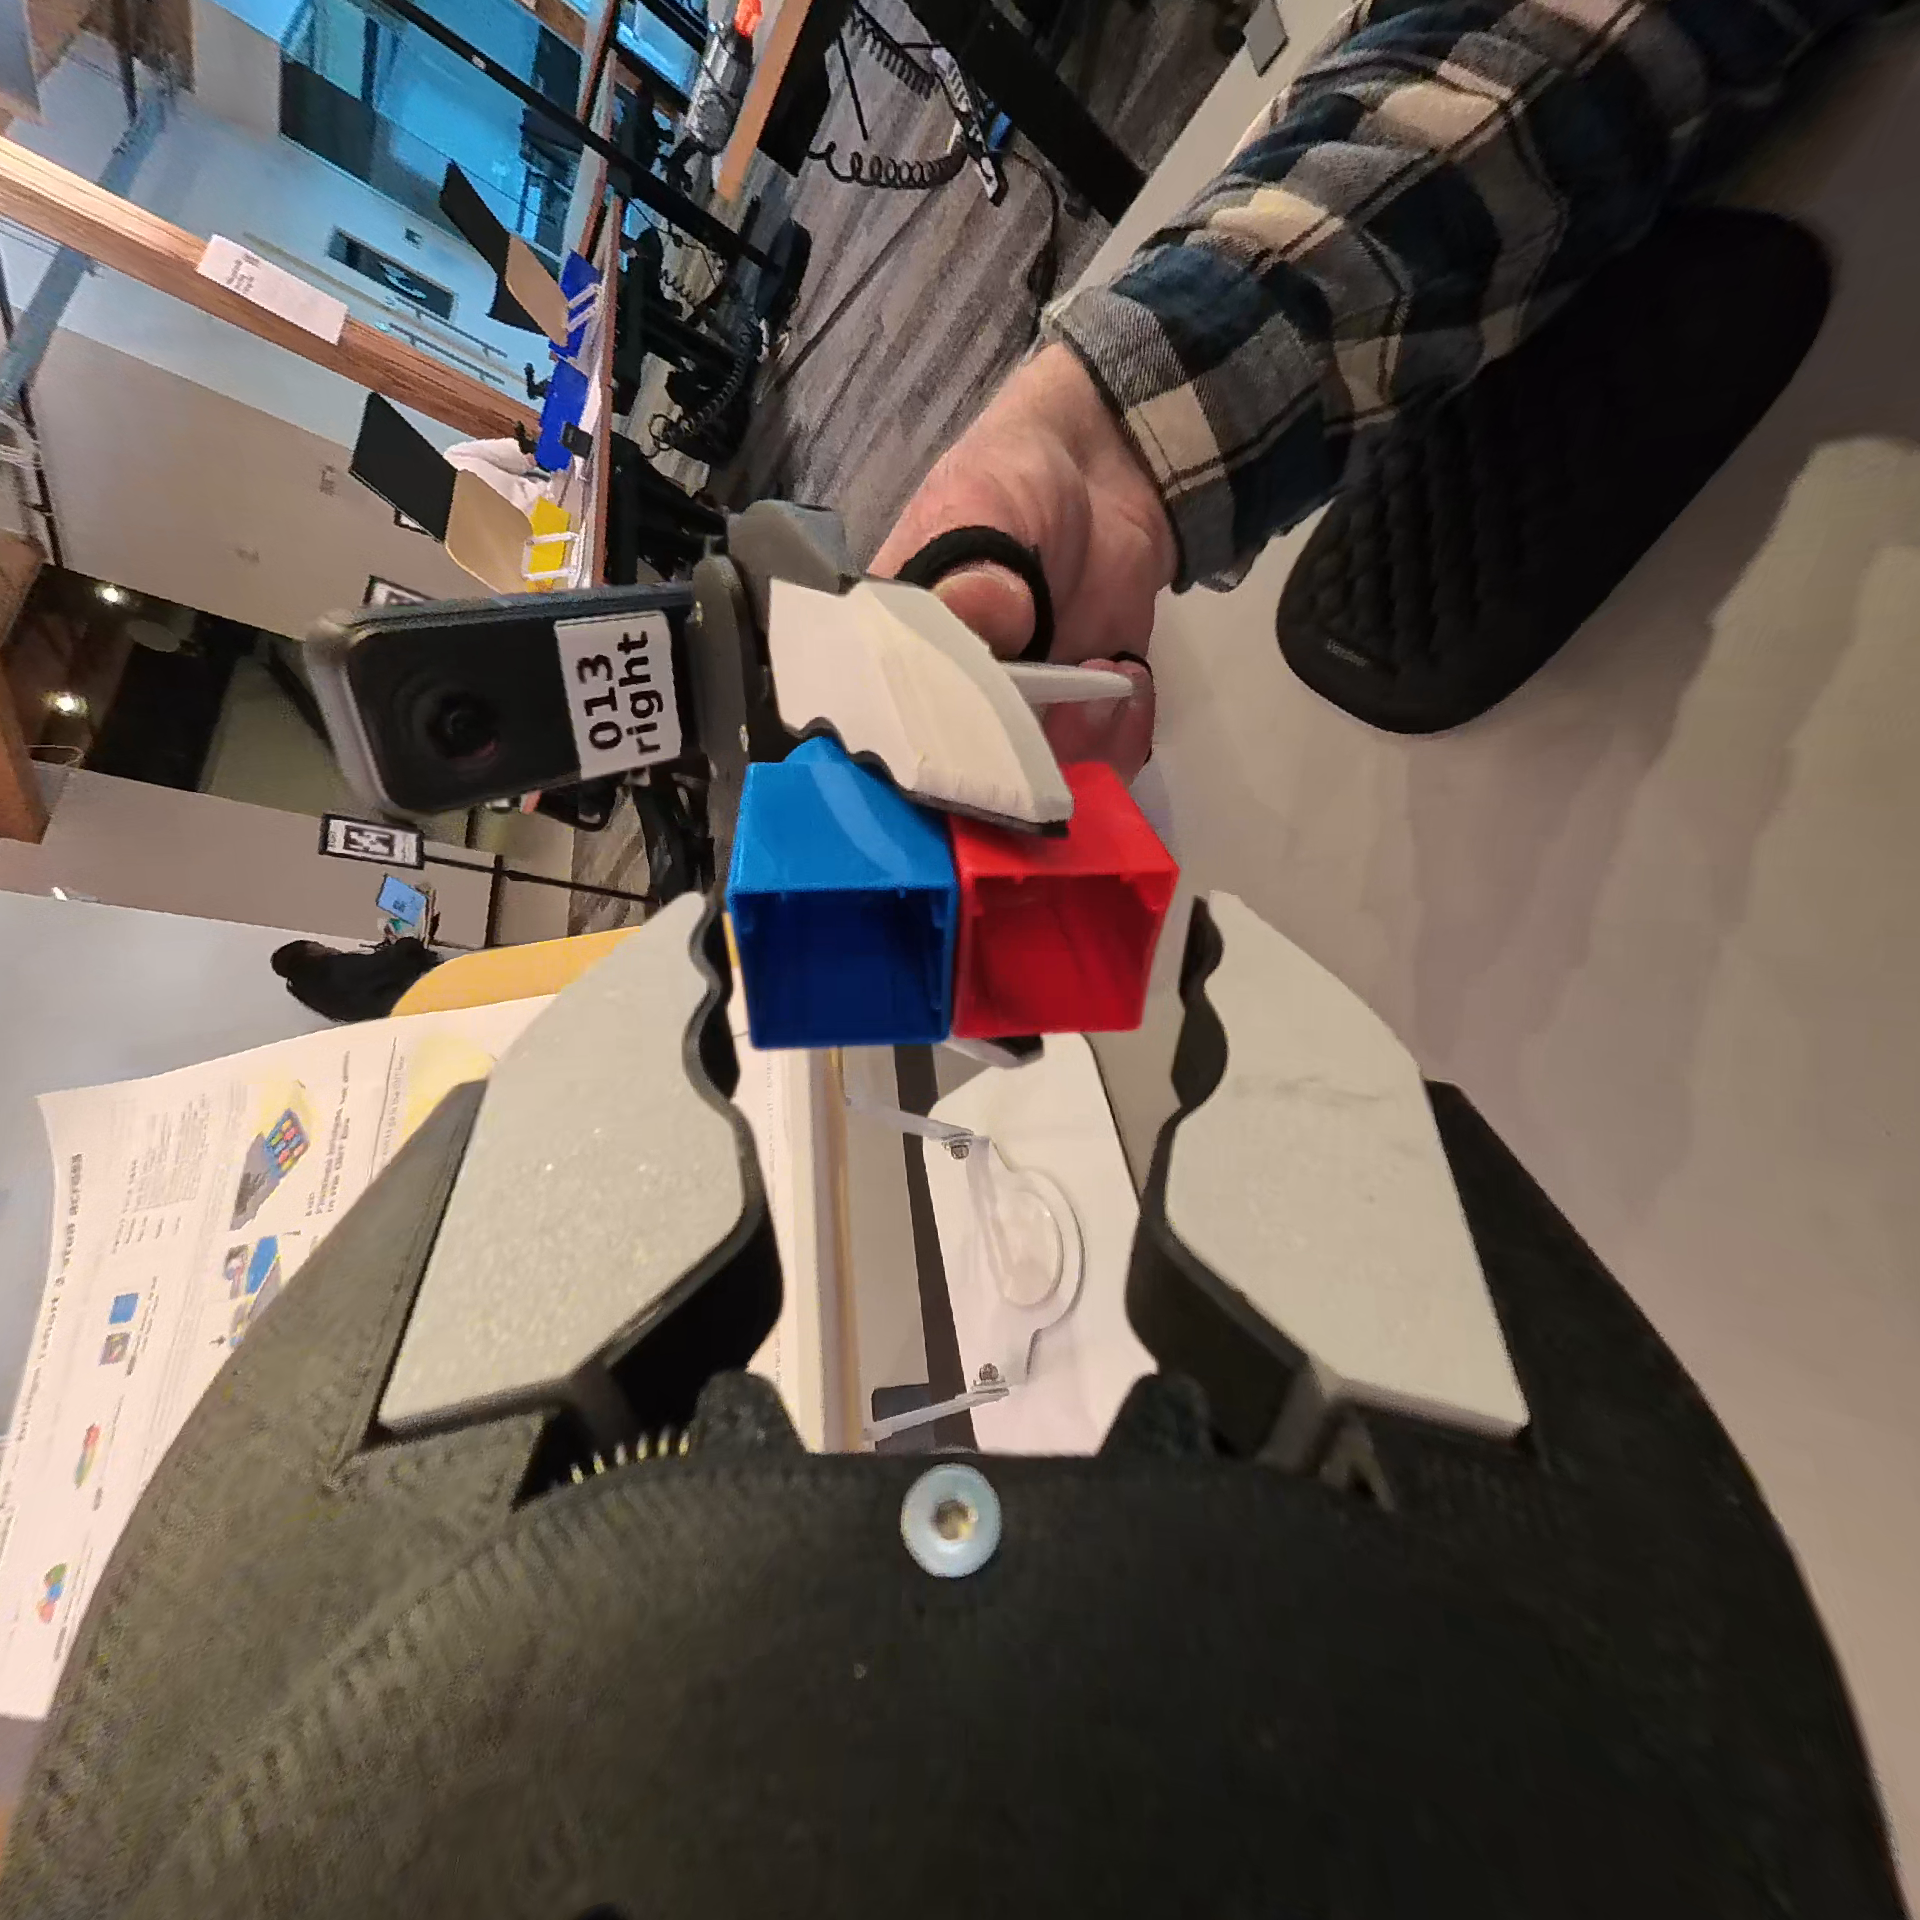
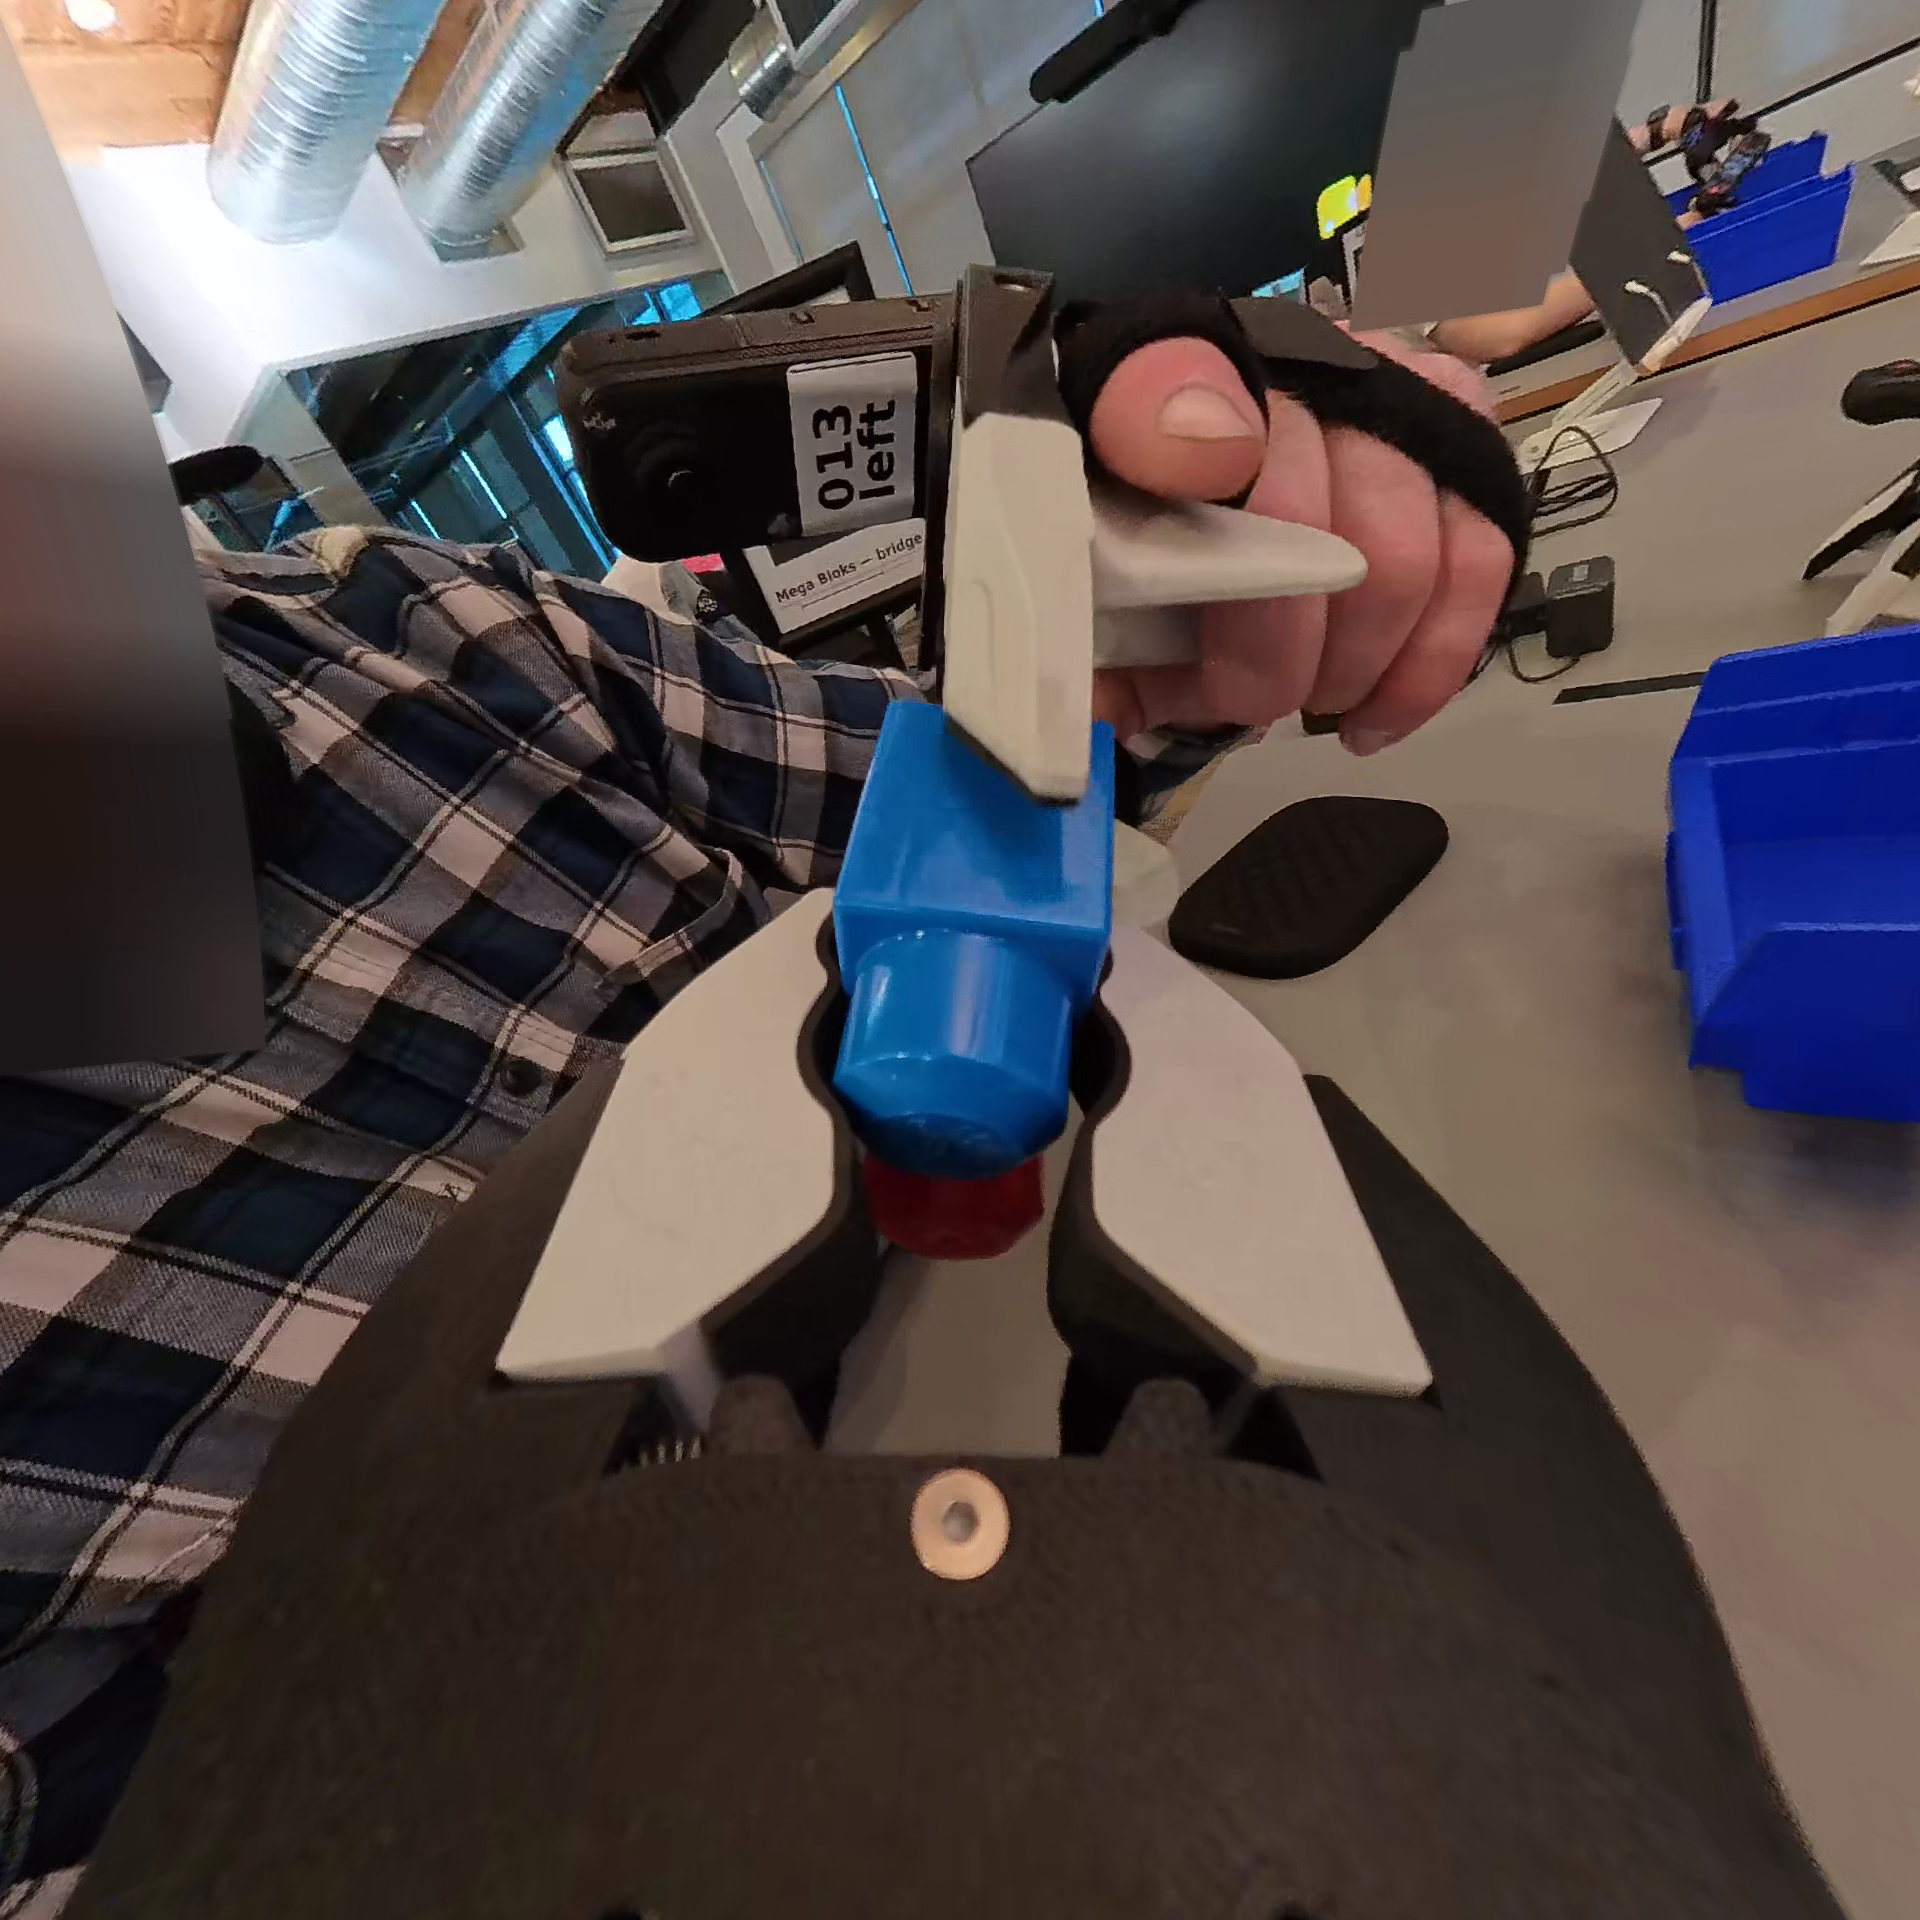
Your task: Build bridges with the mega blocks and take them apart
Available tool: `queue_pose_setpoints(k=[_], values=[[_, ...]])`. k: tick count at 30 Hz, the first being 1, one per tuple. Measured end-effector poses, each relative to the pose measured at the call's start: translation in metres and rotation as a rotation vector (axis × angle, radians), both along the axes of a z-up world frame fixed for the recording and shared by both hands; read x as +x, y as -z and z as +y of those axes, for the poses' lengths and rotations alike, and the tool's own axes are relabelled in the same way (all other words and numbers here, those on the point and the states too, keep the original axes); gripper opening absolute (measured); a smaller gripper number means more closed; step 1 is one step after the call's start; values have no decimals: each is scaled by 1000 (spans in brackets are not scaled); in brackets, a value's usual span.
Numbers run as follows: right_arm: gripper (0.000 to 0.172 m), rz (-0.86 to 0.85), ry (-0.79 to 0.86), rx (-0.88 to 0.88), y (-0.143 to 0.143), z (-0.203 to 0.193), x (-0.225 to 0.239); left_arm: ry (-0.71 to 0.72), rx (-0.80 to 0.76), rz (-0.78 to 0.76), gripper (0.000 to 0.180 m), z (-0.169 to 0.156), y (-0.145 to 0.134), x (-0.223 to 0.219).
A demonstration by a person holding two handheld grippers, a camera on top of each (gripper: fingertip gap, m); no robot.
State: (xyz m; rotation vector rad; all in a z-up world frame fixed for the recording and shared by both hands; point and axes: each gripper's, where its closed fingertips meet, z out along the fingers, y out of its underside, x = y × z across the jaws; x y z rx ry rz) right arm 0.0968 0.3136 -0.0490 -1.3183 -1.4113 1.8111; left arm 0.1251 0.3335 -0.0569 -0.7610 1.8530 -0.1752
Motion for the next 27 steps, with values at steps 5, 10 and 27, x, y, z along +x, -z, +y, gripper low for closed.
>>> queue_pose_setpoints(k=[5,10,27], values=[[40,-29,168,62,-1,36,26,-41,-6,-52,91,5,-15,-15],[40,-134,639,111,8,132,127,-130,6,-74,86,17,-25,-41],[76,-524,1309,98,58,212,275,-230,-89,-57,80,41,-4,-71]])
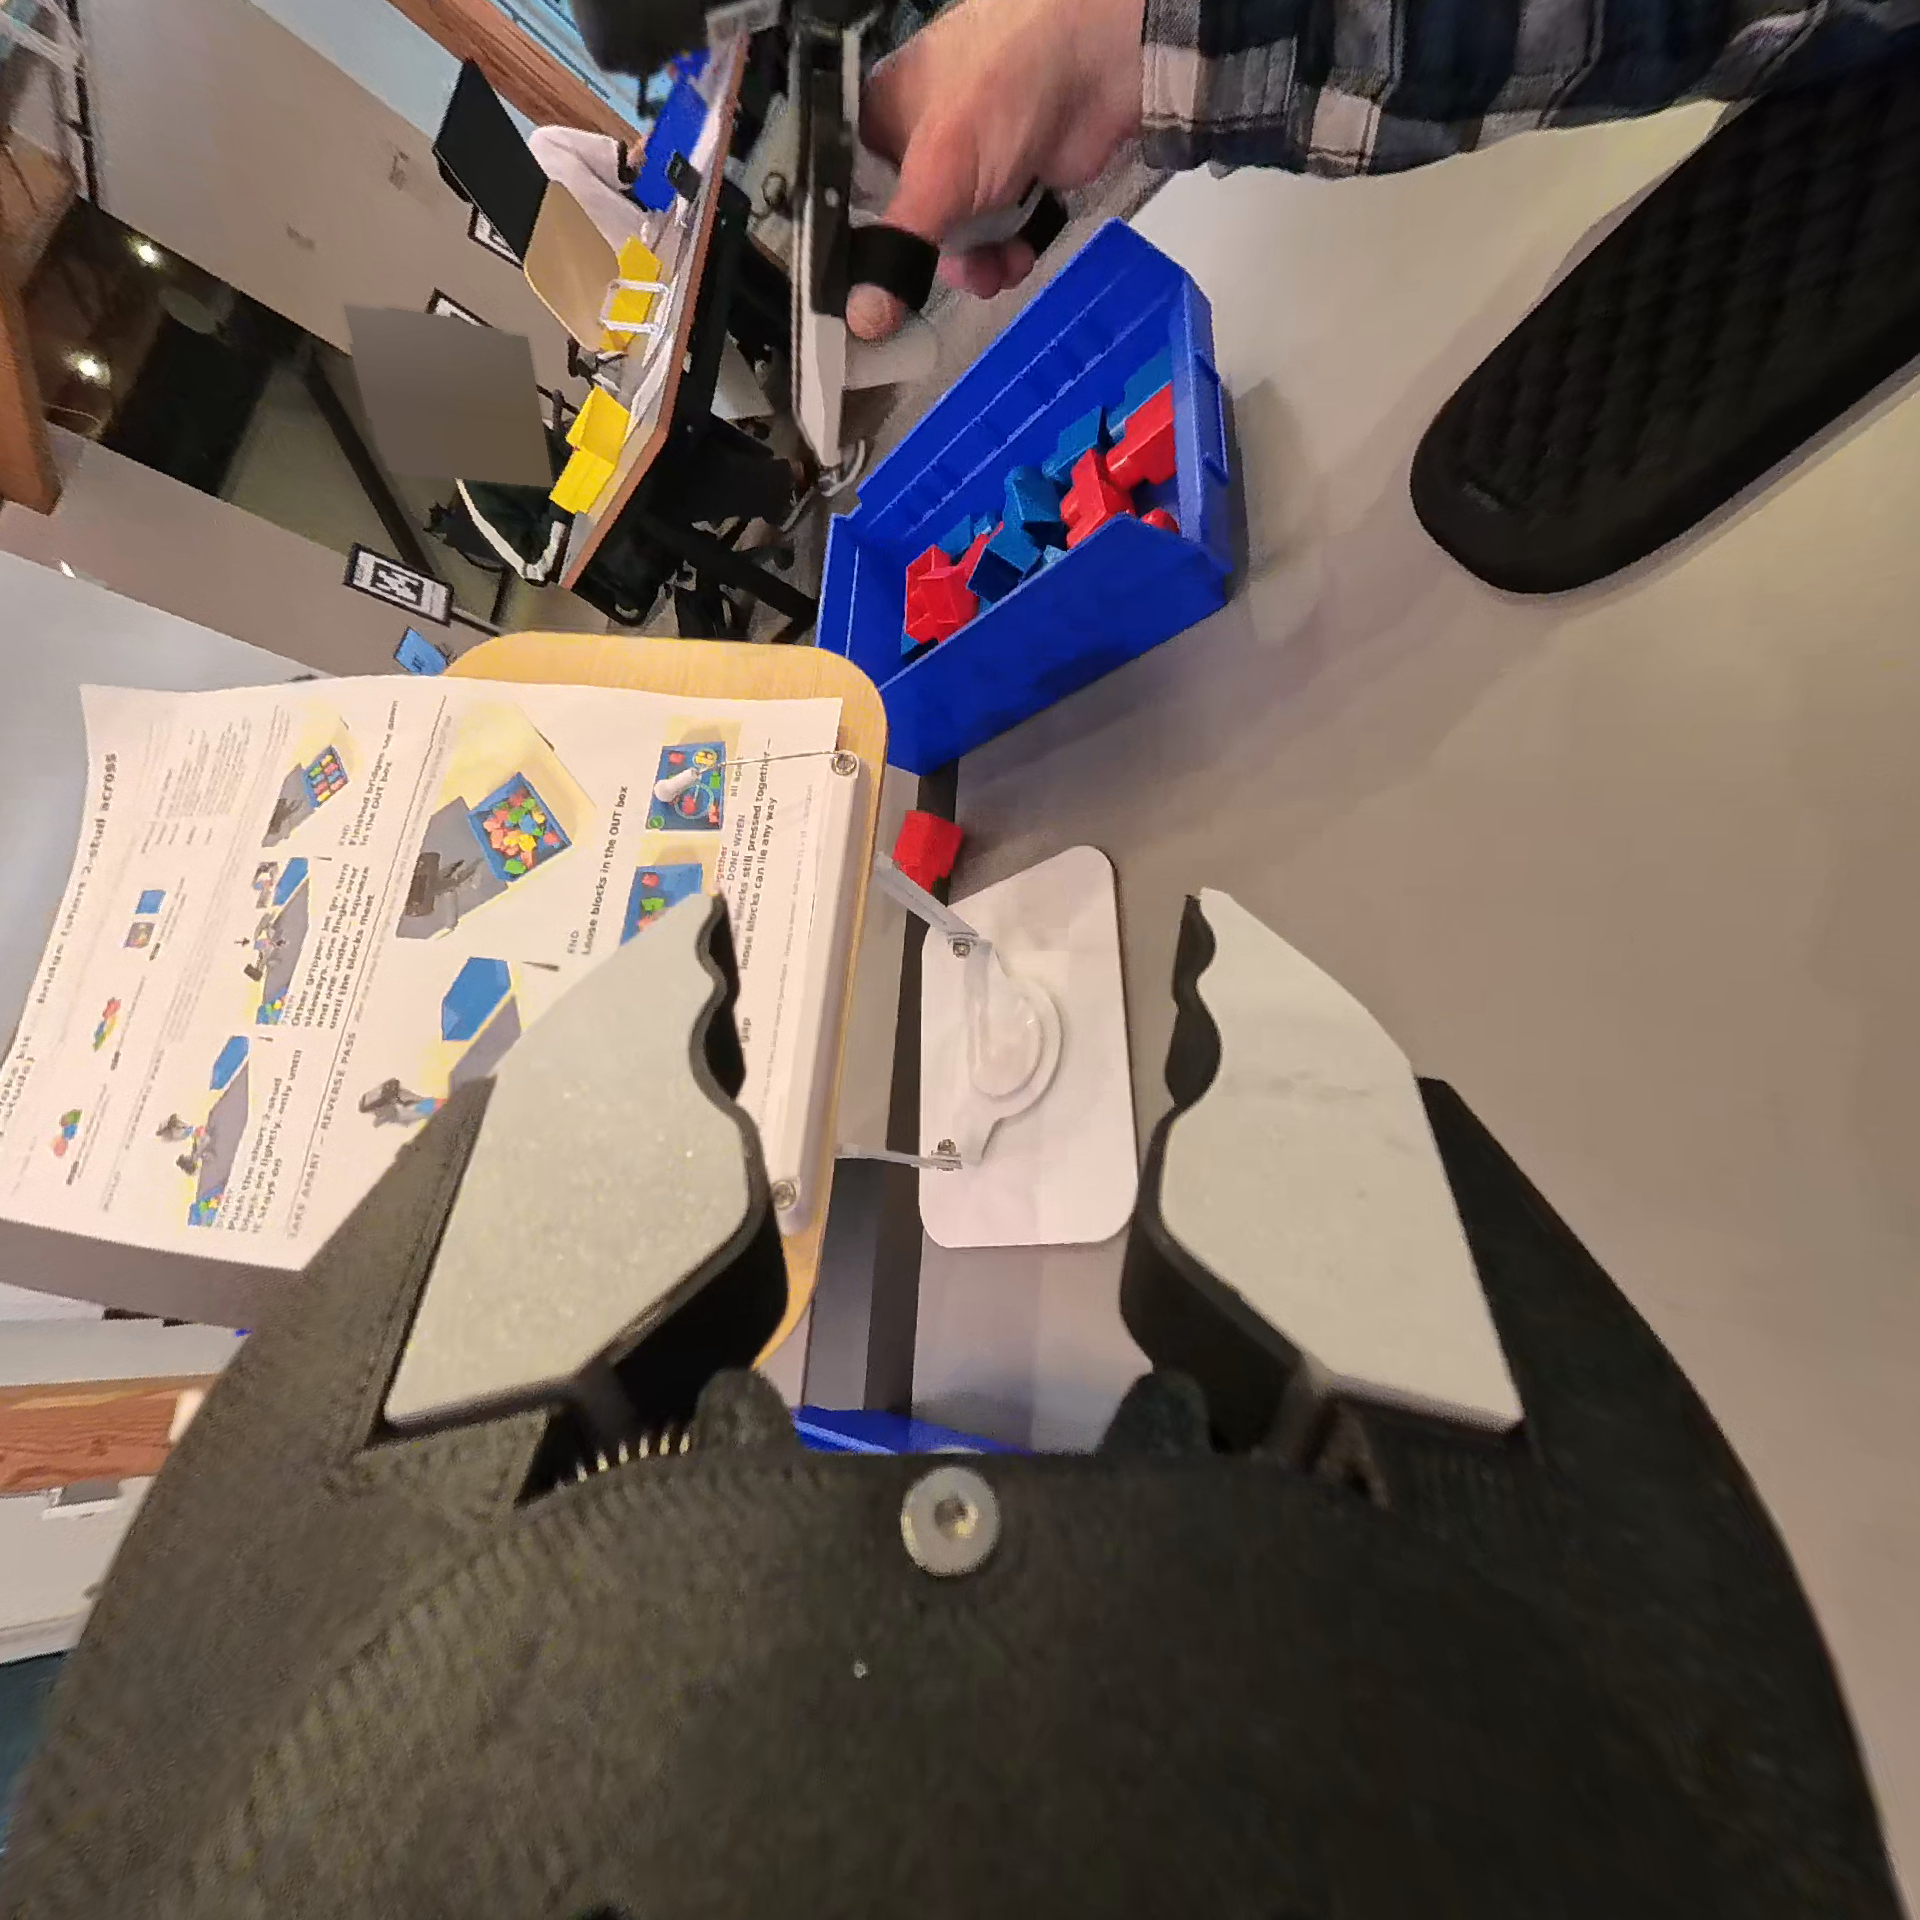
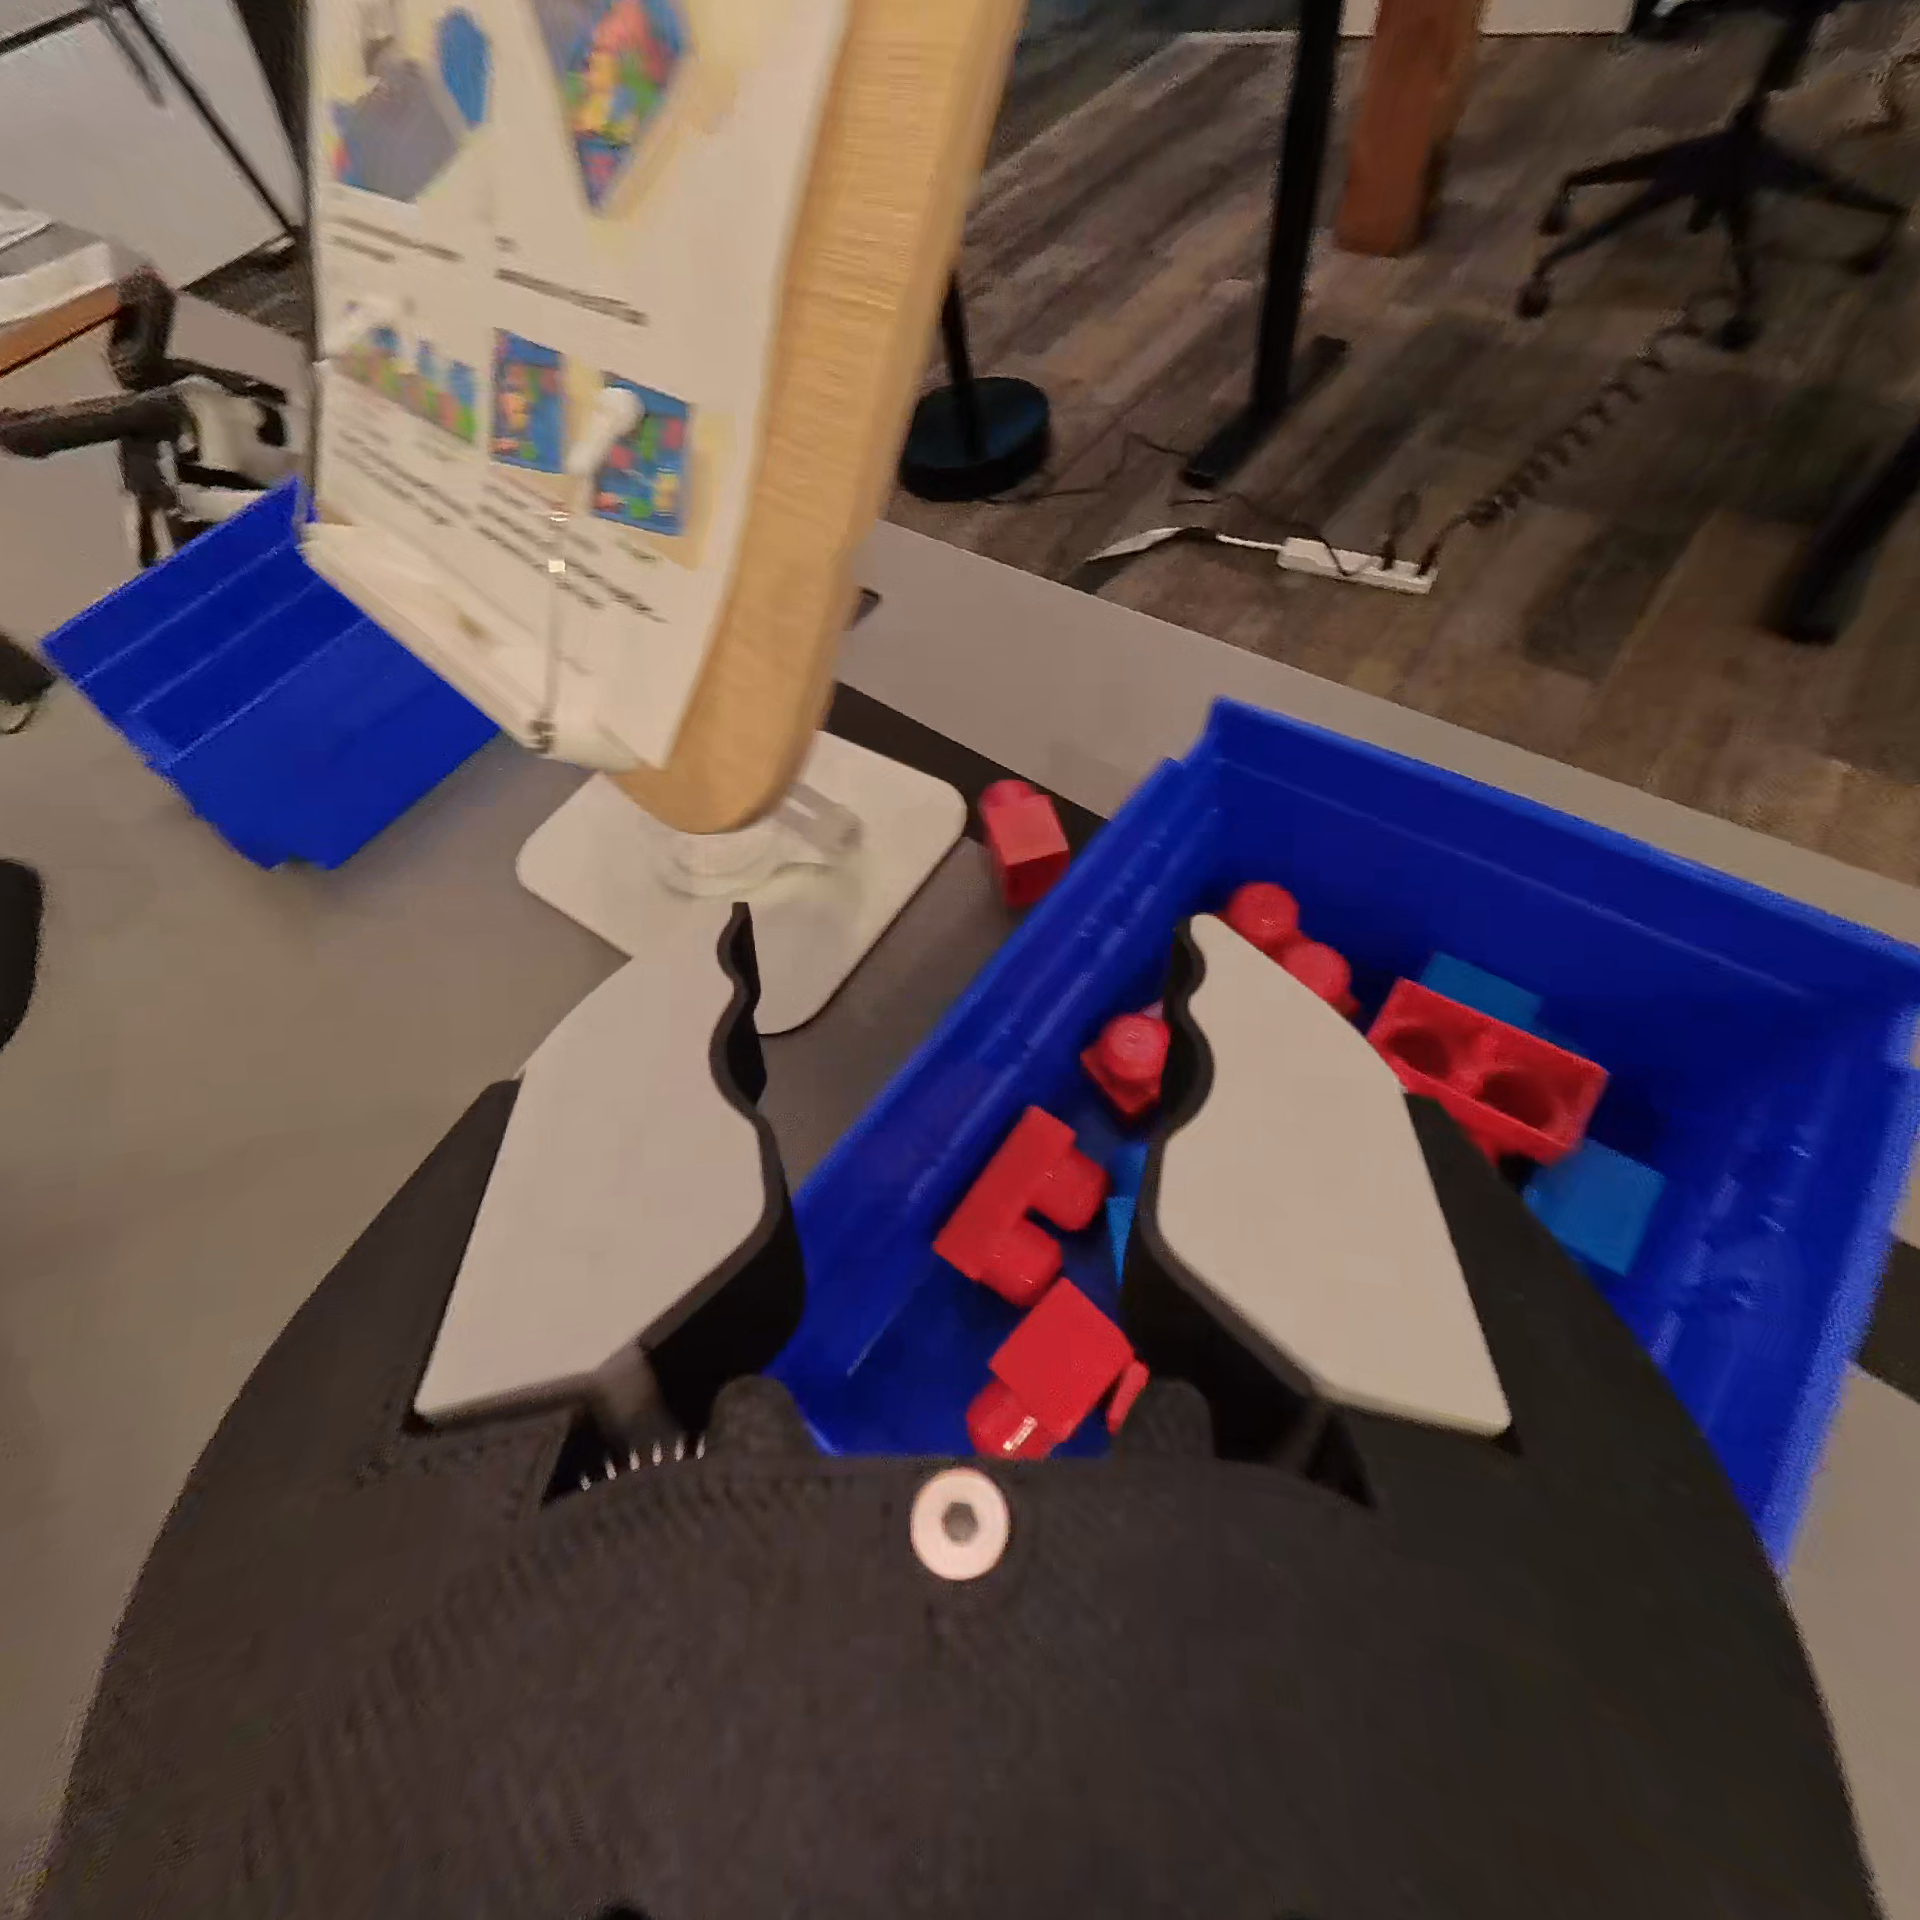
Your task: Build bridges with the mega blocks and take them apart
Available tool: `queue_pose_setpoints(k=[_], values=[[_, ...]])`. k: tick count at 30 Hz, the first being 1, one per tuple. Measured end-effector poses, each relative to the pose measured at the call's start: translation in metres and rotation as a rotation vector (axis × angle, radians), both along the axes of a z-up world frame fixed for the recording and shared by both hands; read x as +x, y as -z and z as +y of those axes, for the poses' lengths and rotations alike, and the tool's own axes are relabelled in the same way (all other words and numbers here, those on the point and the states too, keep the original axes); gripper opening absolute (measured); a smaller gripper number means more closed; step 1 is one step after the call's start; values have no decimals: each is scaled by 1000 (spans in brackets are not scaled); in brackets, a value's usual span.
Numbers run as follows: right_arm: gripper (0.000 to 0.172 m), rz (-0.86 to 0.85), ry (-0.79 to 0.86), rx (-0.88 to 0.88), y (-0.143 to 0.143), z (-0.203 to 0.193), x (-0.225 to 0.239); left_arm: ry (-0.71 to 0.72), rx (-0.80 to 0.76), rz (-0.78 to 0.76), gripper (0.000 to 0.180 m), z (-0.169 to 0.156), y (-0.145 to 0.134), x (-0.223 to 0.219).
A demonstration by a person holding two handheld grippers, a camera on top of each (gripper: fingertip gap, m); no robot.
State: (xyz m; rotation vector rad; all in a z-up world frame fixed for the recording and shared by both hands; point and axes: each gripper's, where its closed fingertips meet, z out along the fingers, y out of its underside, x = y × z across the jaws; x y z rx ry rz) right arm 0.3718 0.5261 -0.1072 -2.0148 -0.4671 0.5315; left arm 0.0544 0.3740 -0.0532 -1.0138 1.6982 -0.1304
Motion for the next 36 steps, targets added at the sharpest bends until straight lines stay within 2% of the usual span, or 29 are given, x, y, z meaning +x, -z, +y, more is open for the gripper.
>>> queue_pose_setpoints(k=[7,12,14,18,22,24,28,30,32,36], values=[[69,-41,-163,14,-3,-14,-47,-39,-50,11,78,4,21,-11],[68,-73,-232,-42,9,-23,-73,-72,-70,37,78,7,48,-13],[62,-95,-247,-65,17,-29,-91,-83,-81,43,78,9,56,-14],[49,-13,-271,-71,37,-39,-142,-74,-112,3,77,10,61,-15],[43,8,-169,-70,80,-35,-170,-79,-123,-64,76,15,63,-17],[58,-40,-72,-66,106,-23,-167,-76,-129,-84,75,17,66,-19],[61,-73,123,7,120,12,-150,-56,-157,-100,74,15,73,-23],[66,-150,214,22,127,30,-139,-61,-156,-82,74,17,78,-27],[68,-147,281,36,131,47,-130,-57,-165,-88,74,17,79,-30],[64,-243,366,44,149,77,-113,-53,-171,-111,73,18,80,-36]])
